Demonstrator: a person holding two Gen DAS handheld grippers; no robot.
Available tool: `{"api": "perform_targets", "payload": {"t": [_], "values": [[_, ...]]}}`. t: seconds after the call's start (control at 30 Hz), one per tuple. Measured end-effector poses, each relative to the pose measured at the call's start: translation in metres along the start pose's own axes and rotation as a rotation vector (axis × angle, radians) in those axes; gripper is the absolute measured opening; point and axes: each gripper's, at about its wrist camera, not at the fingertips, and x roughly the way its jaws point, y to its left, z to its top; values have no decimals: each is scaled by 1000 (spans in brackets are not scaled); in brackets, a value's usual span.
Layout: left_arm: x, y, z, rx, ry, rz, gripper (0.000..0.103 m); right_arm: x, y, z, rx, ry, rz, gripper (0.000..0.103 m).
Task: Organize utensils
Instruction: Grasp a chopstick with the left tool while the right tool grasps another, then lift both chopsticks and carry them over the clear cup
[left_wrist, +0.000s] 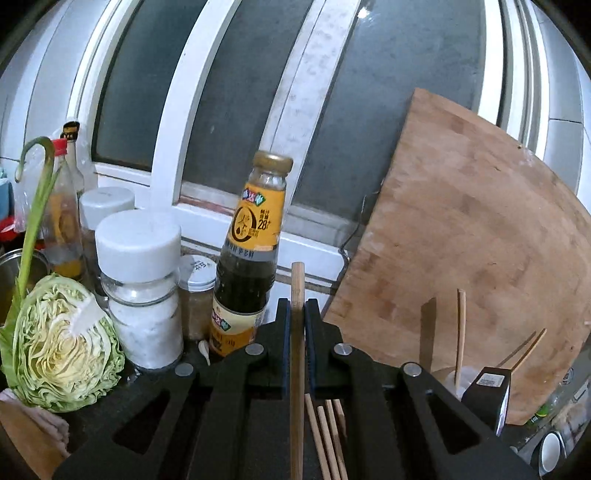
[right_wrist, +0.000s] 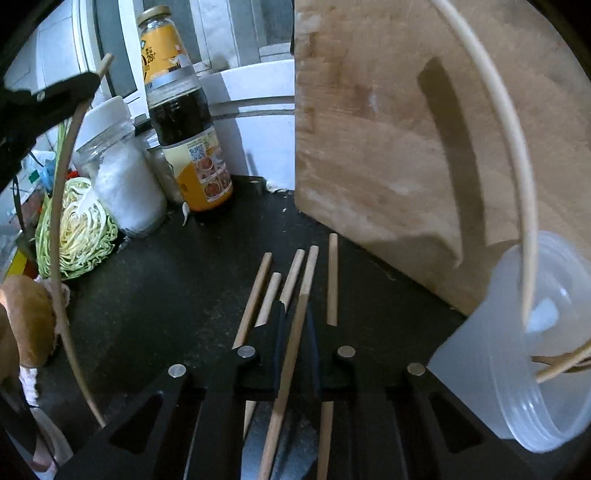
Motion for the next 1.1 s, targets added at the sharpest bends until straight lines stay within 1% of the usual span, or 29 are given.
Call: {"api": "perform_targets", "payload": {"t": [0.1,0.17,0.3,0.4,0.47,0.57,0.67,0.73,0.83,0.93,1.0,1.1], "values": [[4,2,-2,0,7,28,6,4,1,0,7,19,54,14],[5,4,-2,-10,15,23,6,10,4,3,2,40,46,14],[8,7,-2,-17,26,23,6,20,12,2,-14,82,18,9],[8,8,-2,-24,27,5,6,22,13,1,-14,86,0,9],[4,6,-2,-19,11,-17,6,24,15,2,-26,89,-20,9],[-6,0,-2,16,-35,-48,6,26,20,2,-38,83,-57,9],[-16,-10,-4,69,-83,-61,6,25,19,0,-30,78,-78,9],[-21,-16,-6,100,-115,-50,6,22,17,-1,-22,64,-84,8],[-25,-21,-6,134,-135,-35,6,10,14,-1,-9,8,-57,8],[-26,-22,-6,142,-139,-45,6,-15,13,2,-6,-94,-28,8],[-27,-22,-6,140,-145,-45,6,-35,10,3,19,-170,-1,8],[-30,-21,-6,134,-156,-63,6,-74,6,2,3,-346,16,8]]}}
